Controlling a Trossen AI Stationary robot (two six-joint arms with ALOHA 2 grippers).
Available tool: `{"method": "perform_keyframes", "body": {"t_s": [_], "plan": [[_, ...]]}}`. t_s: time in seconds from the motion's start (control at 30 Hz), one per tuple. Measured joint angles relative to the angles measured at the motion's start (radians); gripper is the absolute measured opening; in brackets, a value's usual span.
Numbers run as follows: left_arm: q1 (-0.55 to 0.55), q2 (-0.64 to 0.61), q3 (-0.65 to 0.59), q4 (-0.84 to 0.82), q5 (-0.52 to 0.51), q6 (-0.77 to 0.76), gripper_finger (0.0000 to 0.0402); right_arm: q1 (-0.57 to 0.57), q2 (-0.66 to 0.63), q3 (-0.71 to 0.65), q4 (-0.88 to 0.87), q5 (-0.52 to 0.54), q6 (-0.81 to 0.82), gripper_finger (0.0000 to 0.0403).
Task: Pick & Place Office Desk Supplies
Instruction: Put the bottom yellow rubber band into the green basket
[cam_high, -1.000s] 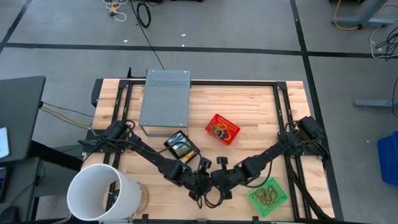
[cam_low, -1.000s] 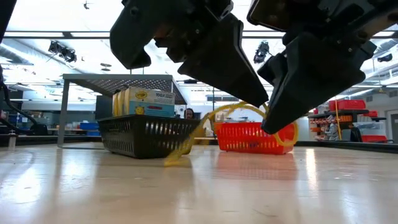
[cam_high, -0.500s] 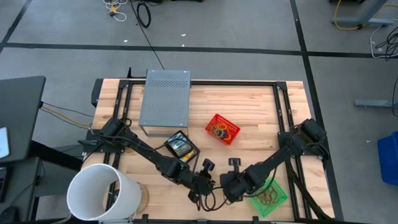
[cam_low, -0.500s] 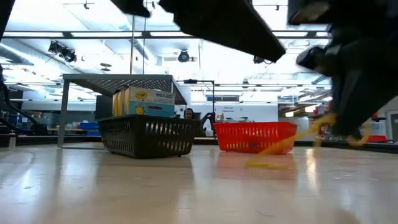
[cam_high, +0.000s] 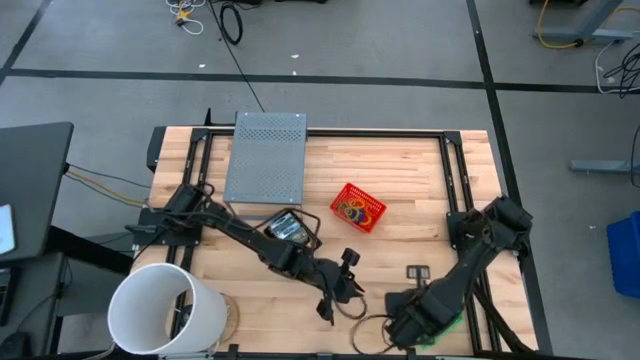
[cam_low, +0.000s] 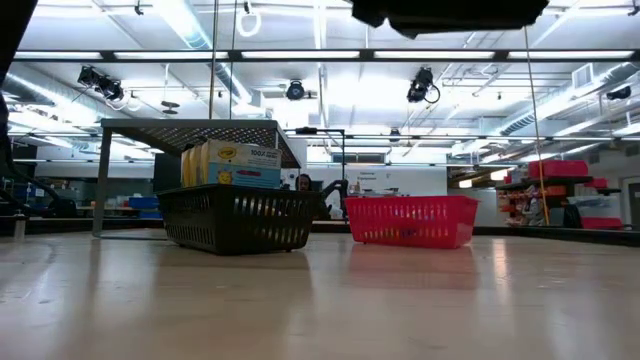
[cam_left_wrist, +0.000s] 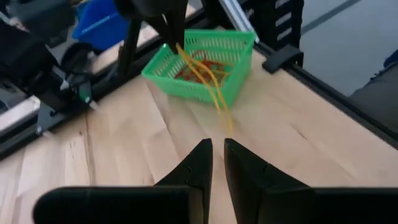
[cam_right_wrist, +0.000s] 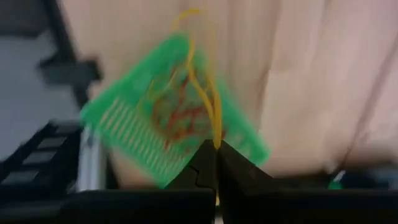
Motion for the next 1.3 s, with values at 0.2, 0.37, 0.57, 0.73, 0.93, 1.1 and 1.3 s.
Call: {"method": "perform_keyframes", "body": {"t_s": [0.2,0.37,0.57,0.73,0.93,1.1,1.3], "plan": [[0.019,0.000,0.000,0.044,0.048,0.034,0.0050,0.047,0.000,0.033,-0.104,-0.199,0.068,0.0000],[0.033,0.000,0.000,0.061,0.066,0.040,0.0050,0.068,0.000,-0.007,-0.111,-0.283,0.097,0.0000],[0.049,0.000,0.000,0.066,0.096,0.042,0.0050,0.058,0.000,-0.108,0.034,-0.303,0.071,0.0000],[0.049,0.002,0.000,0.080,0.098,0.041,0.0050,0.058,0.000,-0.231,0.227,-0.363,0.045,0.0000],[0.049,0.002,-0.001,0.093,0.097,0.045,0.0050,0.058,0.001,-0.331,0.276,-0.364,0.088,0.0019],[0.049,0.002,-0.001,0.094,0.095,0.045,0.0050,0.058,0.001,-0.342,0.288,-0.369,0.081,0.0072],[0.049,0.002,-0.001,0.094,0.094,0.045,0.0050,0.058,0.001,-0.342,0.319,-0.367,0.049,0.0158]]}}
